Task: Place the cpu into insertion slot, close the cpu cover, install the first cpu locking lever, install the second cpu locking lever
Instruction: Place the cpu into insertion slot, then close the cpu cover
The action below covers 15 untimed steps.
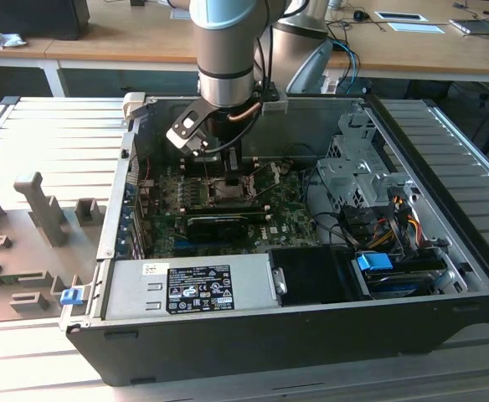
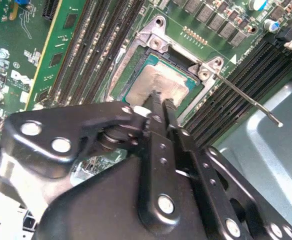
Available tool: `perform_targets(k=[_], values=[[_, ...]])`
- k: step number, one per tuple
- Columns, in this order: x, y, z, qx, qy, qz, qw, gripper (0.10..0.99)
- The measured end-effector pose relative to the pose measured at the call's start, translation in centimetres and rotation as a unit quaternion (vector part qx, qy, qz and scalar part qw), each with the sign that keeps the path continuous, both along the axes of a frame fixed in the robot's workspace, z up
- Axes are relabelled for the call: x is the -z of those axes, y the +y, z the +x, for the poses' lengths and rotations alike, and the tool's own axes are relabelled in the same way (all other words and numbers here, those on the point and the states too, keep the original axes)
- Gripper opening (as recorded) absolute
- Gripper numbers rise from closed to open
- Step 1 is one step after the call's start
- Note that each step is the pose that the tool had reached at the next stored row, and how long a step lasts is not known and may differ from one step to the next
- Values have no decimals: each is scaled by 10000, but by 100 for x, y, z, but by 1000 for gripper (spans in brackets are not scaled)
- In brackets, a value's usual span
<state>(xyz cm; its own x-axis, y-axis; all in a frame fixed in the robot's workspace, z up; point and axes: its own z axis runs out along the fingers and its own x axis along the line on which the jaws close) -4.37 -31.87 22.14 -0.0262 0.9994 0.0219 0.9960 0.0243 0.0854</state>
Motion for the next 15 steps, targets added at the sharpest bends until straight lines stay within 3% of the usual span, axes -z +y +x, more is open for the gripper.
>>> perform_targets(k=[1,12,15], values=[[-7,0,0,-1,0,0,10000,106],[-106,0,3,0,0,1,10000,106],[-107,-4,35,10,10,2,10000,106]])
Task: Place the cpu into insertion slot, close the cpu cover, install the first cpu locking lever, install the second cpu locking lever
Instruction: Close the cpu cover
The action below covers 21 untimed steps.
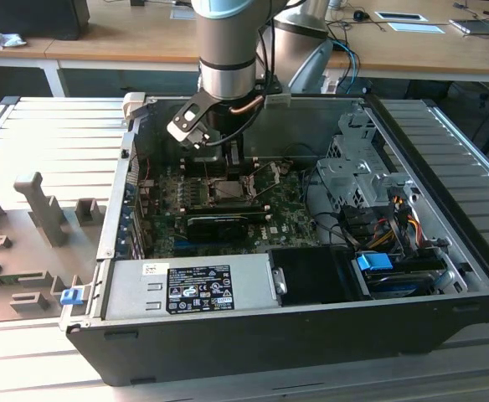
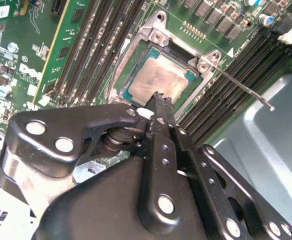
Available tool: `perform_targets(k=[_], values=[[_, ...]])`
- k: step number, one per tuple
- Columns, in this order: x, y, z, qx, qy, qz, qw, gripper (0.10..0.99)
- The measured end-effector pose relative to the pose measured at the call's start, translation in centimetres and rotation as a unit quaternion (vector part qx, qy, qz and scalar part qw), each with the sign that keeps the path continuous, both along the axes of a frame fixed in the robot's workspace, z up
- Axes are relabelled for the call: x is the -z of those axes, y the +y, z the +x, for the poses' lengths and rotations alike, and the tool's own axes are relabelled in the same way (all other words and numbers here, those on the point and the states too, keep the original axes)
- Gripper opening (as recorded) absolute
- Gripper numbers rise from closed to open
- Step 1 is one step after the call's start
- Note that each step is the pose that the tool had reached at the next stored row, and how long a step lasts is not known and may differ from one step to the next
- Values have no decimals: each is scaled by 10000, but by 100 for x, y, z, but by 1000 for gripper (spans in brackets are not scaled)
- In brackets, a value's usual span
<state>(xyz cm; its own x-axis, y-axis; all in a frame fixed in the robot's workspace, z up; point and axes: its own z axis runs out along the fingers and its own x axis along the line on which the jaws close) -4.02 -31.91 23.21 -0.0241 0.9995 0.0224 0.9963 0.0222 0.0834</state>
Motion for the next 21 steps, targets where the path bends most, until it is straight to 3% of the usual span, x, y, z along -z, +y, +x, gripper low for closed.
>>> perform_targets(k=[6,21], values=[[-2,-12,33,2,9,4,10000,106],[-90,-12,39,1,9,5,10000,106]])
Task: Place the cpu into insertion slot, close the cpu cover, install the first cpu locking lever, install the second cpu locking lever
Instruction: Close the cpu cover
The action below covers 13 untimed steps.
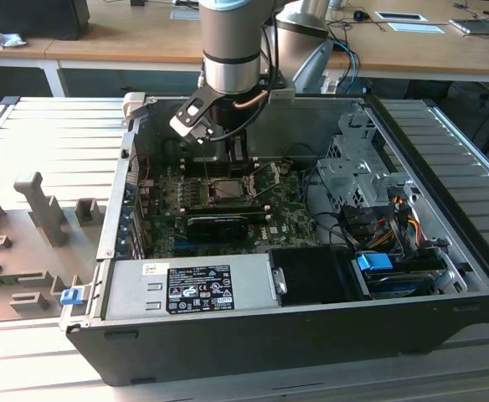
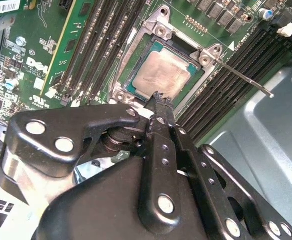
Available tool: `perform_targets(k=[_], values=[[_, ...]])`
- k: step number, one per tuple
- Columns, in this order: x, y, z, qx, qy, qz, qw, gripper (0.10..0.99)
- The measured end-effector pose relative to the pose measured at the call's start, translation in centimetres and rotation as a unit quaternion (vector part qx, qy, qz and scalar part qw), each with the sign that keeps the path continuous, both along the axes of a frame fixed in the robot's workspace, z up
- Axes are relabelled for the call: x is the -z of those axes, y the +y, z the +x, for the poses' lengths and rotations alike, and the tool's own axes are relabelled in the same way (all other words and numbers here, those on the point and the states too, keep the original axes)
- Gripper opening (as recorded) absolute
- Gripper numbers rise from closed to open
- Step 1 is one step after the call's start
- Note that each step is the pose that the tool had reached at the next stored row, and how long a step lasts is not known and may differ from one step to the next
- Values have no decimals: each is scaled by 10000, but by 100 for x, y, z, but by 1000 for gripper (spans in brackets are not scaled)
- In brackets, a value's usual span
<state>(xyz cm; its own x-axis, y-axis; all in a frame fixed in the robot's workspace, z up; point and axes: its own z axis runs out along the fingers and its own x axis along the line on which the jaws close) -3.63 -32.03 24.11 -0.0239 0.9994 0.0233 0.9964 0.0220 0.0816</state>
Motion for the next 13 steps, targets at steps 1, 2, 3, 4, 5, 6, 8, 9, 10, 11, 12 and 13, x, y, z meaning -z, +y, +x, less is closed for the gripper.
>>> perform_targets(k=[1,2,3,4,5,6,8,9,10,11,12,13], values=[[-1,0,12,1,1,-1,10000,106],[-1,0,16,1,1,-1,10000,106],[-1,0,17,1,1,-1,10000,106],[-1,0,25,1,1,-1,10000,106],[-1,0,42,1,1,-1,10000,106],[-1,0,44,2,1,-1,10000,106],[-19,0,44,1,1,-1,10000,106],[-25,0,44,1,1,-1,10000,106],[-31,0,44,1,1,-1,10000,106],[-36,0,44,1,1,-1,10000,106],[-43,0,44,1,1,-1,10000,106],[-49,0,44,1,1,-1,10000,106]])
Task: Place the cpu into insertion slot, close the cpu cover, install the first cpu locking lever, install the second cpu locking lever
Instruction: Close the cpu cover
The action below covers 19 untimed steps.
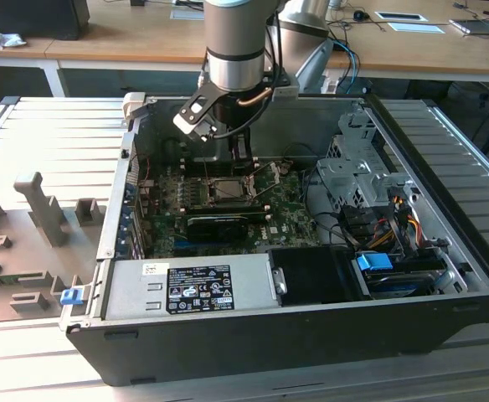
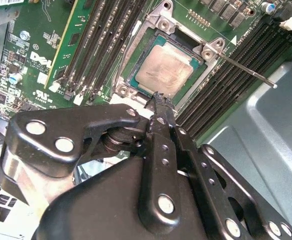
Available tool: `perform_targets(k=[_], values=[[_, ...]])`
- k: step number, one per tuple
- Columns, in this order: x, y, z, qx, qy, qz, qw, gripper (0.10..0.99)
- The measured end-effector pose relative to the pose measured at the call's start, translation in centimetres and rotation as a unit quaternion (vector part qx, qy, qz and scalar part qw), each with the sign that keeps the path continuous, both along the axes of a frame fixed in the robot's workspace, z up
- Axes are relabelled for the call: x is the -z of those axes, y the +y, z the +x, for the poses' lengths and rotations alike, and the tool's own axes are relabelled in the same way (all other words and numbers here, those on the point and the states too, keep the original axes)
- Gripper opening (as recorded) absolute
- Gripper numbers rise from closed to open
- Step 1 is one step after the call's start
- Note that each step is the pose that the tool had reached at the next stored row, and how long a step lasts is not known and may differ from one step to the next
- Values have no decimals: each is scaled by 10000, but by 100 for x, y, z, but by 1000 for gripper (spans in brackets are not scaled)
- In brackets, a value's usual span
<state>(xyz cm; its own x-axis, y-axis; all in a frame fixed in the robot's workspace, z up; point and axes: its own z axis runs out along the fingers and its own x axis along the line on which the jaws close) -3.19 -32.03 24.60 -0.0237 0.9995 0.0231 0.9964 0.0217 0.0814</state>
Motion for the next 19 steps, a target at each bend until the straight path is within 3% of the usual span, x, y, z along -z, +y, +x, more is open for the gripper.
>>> perform_targets(k=[19], values=[[-89,0,0,0,0,-1,10000,106]])
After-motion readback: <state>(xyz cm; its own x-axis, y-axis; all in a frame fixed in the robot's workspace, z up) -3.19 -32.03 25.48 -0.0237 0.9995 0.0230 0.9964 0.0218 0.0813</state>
